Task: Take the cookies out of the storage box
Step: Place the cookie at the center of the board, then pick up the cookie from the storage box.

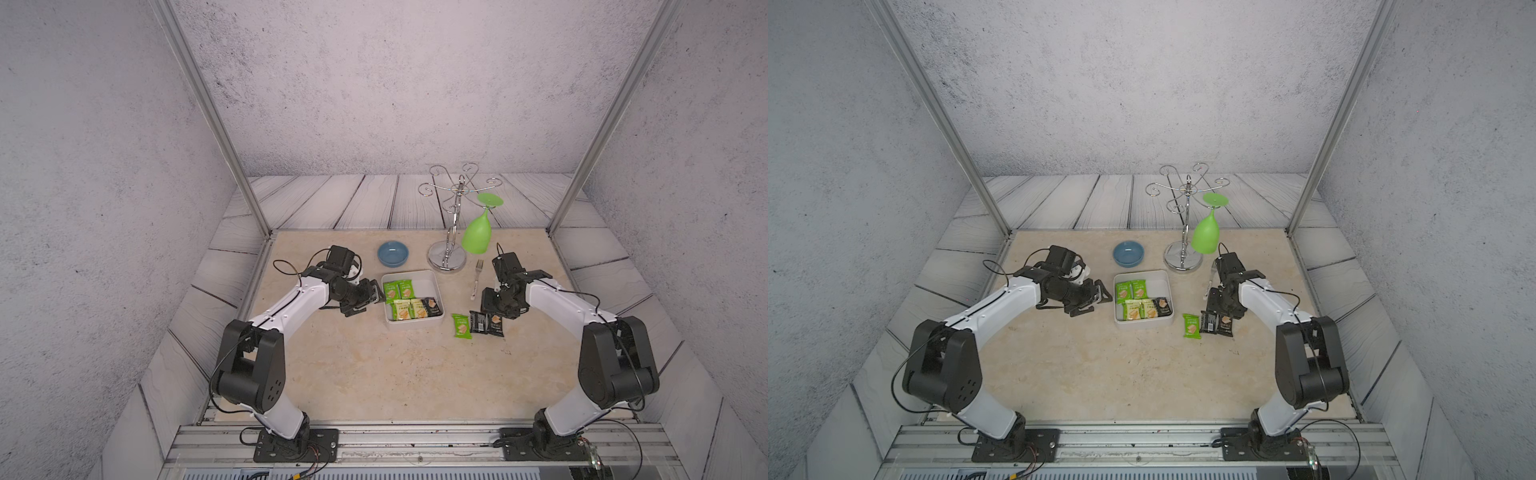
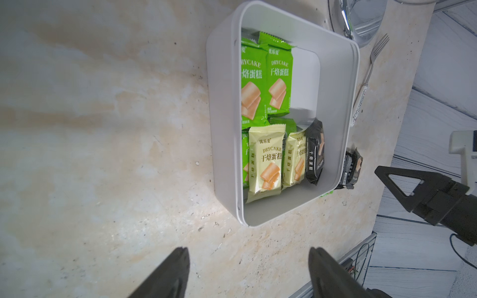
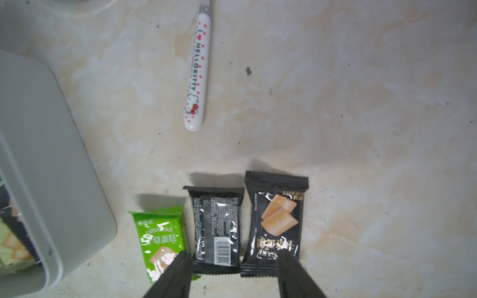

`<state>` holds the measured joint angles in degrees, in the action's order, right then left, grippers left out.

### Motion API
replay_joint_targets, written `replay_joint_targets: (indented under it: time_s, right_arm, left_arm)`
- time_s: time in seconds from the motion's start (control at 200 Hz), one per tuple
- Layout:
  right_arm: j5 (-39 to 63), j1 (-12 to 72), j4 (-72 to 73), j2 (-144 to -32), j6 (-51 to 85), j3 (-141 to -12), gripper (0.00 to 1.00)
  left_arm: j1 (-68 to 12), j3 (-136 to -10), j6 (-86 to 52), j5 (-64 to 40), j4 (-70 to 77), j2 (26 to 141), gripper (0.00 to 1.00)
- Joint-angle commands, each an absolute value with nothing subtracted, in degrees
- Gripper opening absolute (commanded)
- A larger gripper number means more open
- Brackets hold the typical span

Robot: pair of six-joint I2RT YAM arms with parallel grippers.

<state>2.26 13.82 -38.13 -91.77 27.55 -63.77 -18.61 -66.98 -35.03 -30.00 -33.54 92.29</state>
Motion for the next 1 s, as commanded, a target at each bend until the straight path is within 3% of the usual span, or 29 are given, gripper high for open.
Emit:
replay_joint_targets:
  time_s: [0.0,0.51,0.996]
  right_arm:
    - [6.06,16.09,-38.67,-90.46,30.32,-65.83,0.58]
    - [4.23,31.09,-39.6,-103.12,34.11,-83.0,0.59]
    - [-1.29,36.22,-45.93,-113.46,34.5,-92.28,0.58]
  left_arm:
    - [-17.04,-64.91,-35.25,-31.72,-32.53,92.15,0.78]
    - [-9.08,-58.54,-32.3,-33.29,-31.02,90.2,0.79]
    - [-8.35,-56.88,-32.91,-35.41,-28.49,89.8,0.79]
